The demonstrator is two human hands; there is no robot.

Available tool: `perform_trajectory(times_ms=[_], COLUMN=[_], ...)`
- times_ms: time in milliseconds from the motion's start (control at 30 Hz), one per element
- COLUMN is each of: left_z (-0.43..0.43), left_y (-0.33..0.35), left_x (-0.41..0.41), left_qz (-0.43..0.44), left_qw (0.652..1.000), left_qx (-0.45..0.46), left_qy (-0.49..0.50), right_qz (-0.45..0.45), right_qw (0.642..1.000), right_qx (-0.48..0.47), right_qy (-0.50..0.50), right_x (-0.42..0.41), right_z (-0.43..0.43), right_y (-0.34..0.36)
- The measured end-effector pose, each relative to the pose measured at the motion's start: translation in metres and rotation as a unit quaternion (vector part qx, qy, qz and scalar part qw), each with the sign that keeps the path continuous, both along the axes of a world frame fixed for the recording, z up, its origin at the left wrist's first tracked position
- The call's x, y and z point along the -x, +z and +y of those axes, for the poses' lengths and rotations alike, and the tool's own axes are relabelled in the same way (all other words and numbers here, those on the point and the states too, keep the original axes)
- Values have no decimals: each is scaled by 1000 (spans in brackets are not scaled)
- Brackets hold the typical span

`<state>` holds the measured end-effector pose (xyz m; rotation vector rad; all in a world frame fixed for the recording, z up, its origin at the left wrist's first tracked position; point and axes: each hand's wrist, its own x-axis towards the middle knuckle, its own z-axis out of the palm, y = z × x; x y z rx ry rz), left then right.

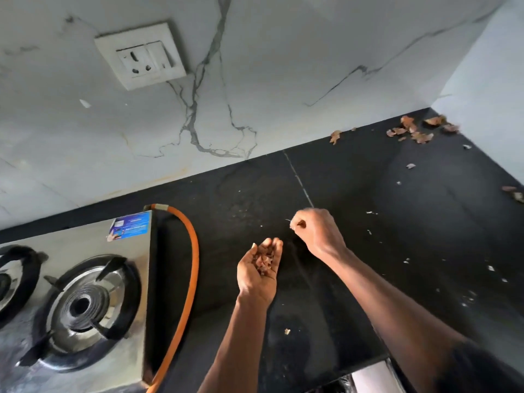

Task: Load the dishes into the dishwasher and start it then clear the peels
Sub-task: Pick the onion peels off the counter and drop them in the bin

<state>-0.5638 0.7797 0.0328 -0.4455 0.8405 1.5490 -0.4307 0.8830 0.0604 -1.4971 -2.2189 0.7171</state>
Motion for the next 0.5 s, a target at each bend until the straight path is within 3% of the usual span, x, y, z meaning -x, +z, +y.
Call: perform_trajectory(times_ms=[133, 300, 500], left_z=[16, 29, 47], left_y=[0, 10, 8], left_x=[-49, -101, -130], left_qz=[0, 51, 66], left_qw=[998, 985, 975], left_qx=[3, 21, 31], left_qy=[-56, -163, -211], right_qz=[22, -96, -81], right_qw=[999, 993, 996], right_qx=[-36, -40, -32], right_qy=[18, 55, 20], right_x=[-38, -67, -102], right_z=[-38, -59, -51], right_y=[31, 41, 42])
